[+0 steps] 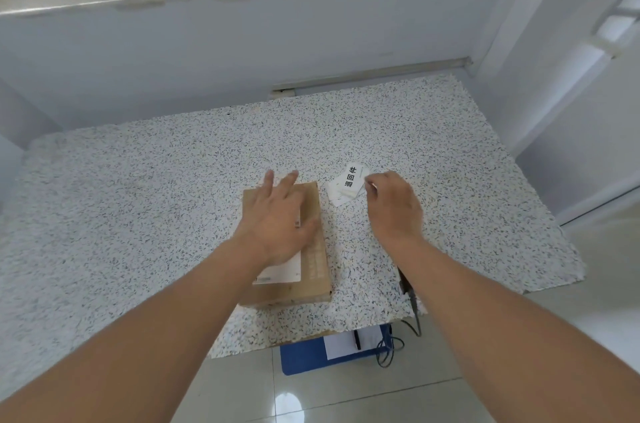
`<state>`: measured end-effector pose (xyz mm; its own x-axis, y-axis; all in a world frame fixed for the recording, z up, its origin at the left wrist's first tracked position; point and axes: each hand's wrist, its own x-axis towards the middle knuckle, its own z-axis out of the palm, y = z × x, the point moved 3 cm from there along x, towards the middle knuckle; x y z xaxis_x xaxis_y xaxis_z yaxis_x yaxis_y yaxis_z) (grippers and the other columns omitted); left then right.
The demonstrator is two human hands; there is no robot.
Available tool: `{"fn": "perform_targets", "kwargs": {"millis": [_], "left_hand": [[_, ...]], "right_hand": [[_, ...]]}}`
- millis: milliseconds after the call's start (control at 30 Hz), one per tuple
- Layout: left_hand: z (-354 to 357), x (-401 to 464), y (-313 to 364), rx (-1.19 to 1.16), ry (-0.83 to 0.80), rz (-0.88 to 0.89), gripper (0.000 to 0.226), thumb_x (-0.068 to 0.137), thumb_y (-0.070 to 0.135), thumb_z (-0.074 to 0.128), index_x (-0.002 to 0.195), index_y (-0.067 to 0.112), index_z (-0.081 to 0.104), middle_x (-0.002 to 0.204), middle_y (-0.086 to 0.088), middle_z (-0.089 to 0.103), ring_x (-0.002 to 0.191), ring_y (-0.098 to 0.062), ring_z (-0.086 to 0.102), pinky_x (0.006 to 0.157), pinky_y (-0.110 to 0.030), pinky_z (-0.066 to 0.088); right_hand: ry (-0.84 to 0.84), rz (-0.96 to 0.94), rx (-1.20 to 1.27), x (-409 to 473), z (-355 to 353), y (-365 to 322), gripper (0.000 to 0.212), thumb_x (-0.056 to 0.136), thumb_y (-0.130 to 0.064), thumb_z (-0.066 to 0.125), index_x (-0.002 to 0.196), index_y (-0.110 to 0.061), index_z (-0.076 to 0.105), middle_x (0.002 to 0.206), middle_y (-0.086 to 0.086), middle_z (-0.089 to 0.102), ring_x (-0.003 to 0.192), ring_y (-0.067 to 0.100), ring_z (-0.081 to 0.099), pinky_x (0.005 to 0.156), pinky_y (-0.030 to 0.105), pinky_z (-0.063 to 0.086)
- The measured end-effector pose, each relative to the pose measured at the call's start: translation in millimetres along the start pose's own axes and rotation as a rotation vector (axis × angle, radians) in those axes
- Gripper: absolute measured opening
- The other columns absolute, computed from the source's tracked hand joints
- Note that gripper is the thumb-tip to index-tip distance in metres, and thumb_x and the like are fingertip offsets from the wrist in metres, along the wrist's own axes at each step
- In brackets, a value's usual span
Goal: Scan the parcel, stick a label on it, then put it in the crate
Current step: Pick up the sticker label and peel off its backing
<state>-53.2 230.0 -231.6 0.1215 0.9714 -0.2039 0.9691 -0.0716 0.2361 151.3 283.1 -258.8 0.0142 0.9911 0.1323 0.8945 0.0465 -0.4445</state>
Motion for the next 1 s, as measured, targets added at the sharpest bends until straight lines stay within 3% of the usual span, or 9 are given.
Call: {"fn": "perform_targets", "kwargs": {"millis": [100,233,333,400,500,633,733,833,1000], "left_hand": [[-4.0,26.0,3.3,0.043,0.017,0.035,0.059,0.100,0.053,0.036,0.151,0.024,0.041,0.170,0.001,0.017,0.157,-0.032,0.006,0.122,-0.055,0.015],[2.9,50.6,-0.5,0.047,0.010,0.069,0.059,0.100,0.049,0.039,0.151,0.020,0.043,0.168,-0.004,0.024,0.156,-0.032,0.012,0.125,-0.051,0.011],[7.5,64.1,-4.8,0.028,0.010,0.067,0.058,0.102,0.046,0.040,0.153,0.020,0.041,0.168,-0.004,0.026,0.156,-0.031,0.014,0.126,-0.051,0.011],[9.0,71.2,-7.5,0.026,-0.001,0.066,0.057,0.103,0.046,0.040,0.154,0.020,0.040,0.167,-0.002,0.027,0.156,-0.029,0.015,0.126,-0.051,0.011],[9.0,77.4,-9.1,0.001,0.003,0.059,0.055,0.104,0.045,0.040,0.153,0.019,0.043,0.164,-0.001,0.034,0.152,-0.024,0.026,0.124,-0.051,0.018],[10.7,78.5,-6.1,-0.038,0.003,0.044,0.051,0.105,0.044,0.041,0.146,0.016,0.050,0.154,-0.002,0.046,0.139,-0.024,0.044,0.117,-0.047,0.032],[12.0,78.1,-6.3,-0.052,0.004,0.040,0.050,0.104,0.044,0.040,0.144,0.017,0.052,0.150,-0.002,0.049,0.134,-0.024,0.048,0.113,-0.047,0.038],[12.4,77.7,-6.7,-0.056,0.010,0.029,0.048,0.104,0.045,0.040,0.142,0.018,0.054,0.147,-0.001,0.052,0.130,-0.024,0.052,0.109,-0.046,0.042],[15.0,71.8,-7.1,-0.058,0.041,0.028,0.044,0.104,0.044,0.040,0.132,0.018,0.061,0.133,-0.001,0.059,0.116,-0.025,0.059,0.098,-0.045,0.049]], "right_hand": [[-0.151,-0.044,-0.112,24.4,18.0,-9.5,0.025,0.101,0.005,0.058,0.112,-0.009,0.075,0.106,0.008,0.075,0.091,0.026,0.072,0.072,0.038,0.062],[-0.270,-0.044,-0.167,51.6,47.3,-14.9,0.035,0.093,0.015,0.059,0.113,-0.009,0.074,0.110,0.010,0.075,0.097,0.027,0.073,0.076,0.040,0.063],[-0.325,0.007,-0.214,61.6,70.1,-8.1,0.017,0.094,0.008,0.065,0.096,-0.009,0.067,0.087,0.007,0.067,0.068,0.020,0.061,0.051,0.030,0.044],[-0.313,0.046,-0.197,63.2,79.7,-2.4,0.022,0.093,0.007,0.066,0.081,-0.010,0.059,0.076,0.004,0.059,0.058,0.016,0.050,0.046,0.026,0.033],[-0.276,0.041,-0.154,62.5,84.9,0.8,0.035,0.092,0.005,0.068,0.069,-0.012,0.048,0.069,0.003,0.054,0.053,0.016,0.047,0.045,0.026,0.031],[-0.320,-0.035,-0.183,58.1,82.2,-8.4,0.035,0.094,-0.017,0.078,0.073,-0.011,0.050,0.067,0.003,0.051,0.057,0.019,0.053,0.050,0.030,0.038],[-0.325,-0.058,-0.233,55.8,79.9,-11.7,0.040,0.094,-0.005,0.075,0.068,-0.013,0.046,0.067,0.002,0.049,0.053,0.015,0.046,0.043,0.028,0.029],[-0.326,-0.038,-0.233,55.5,77.8,-14.1,0.033,0.097,-0.004,0.069,0.070,-0.013,0.052,0.068,0.002,0.052,0.053,0.016,0.047,0.044,0.027,0.030],[-0.269,-0.013,-0.221,52.0,67.7,-16.8,0.016,0.096,0.002,0.063,0.092,-0.012,0.067,0.081,0.004,0.063,0.061,0.021,0.052,0.054,0.030,0.039]]}}
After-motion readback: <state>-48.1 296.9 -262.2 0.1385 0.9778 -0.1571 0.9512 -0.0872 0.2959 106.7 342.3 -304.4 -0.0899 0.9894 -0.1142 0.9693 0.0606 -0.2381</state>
